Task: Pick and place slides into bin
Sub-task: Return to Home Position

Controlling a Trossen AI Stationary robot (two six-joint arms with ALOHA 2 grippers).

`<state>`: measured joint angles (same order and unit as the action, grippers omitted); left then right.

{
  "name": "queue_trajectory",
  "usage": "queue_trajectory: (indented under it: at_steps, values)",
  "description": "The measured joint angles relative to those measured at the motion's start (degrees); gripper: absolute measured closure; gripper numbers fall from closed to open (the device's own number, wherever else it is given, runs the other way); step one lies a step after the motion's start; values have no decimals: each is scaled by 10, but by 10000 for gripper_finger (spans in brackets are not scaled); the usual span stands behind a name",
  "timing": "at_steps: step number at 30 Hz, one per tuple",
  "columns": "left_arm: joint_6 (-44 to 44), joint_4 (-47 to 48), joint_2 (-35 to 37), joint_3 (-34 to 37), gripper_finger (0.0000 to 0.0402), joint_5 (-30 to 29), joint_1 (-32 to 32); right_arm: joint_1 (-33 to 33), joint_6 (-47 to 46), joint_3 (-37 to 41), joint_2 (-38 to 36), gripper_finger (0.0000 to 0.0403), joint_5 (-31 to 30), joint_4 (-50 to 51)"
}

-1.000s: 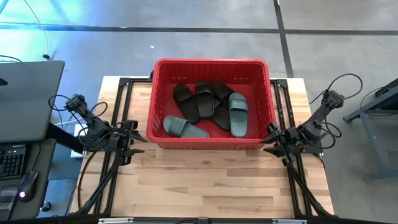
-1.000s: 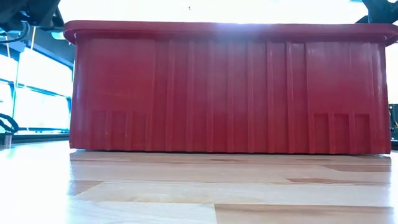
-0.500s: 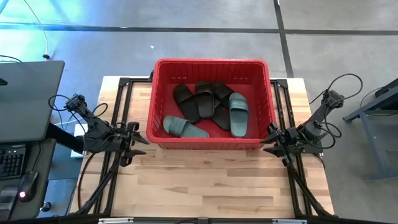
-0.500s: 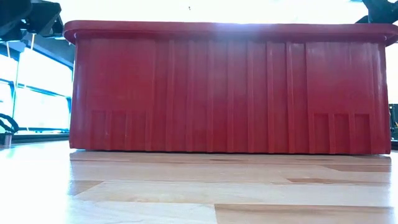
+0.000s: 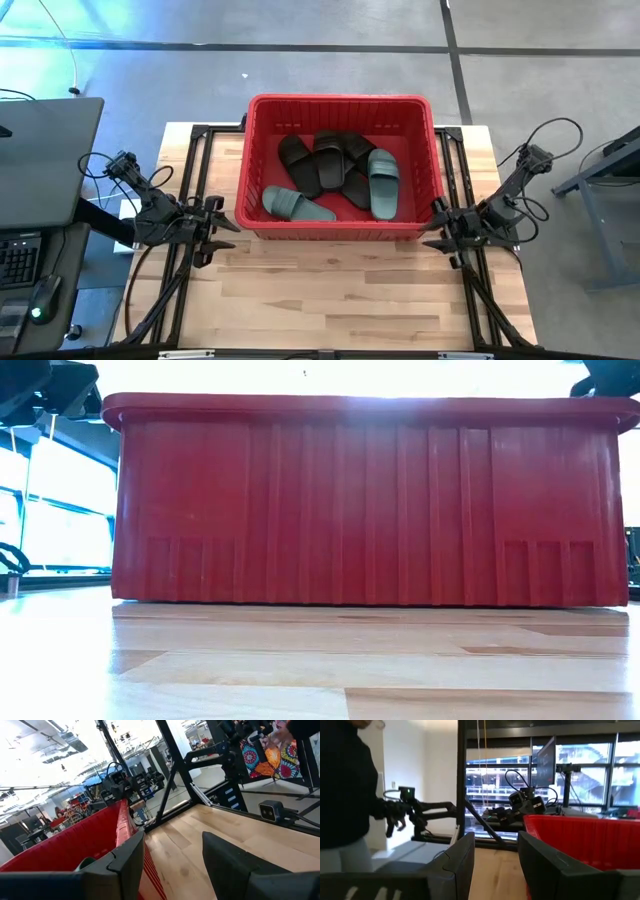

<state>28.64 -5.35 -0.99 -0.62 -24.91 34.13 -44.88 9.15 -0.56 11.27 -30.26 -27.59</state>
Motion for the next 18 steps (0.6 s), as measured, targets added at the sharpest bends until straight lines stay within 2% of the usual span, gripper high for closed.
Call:
queue_trajectory:
  at_steps: [6,18]
  values:
    - [0,0,0,0,218,0,0,0,34,0,0,263,0,0]
    - [0,-1,0,0,217,0,0,0,-13,0,0,263,-3,-3]
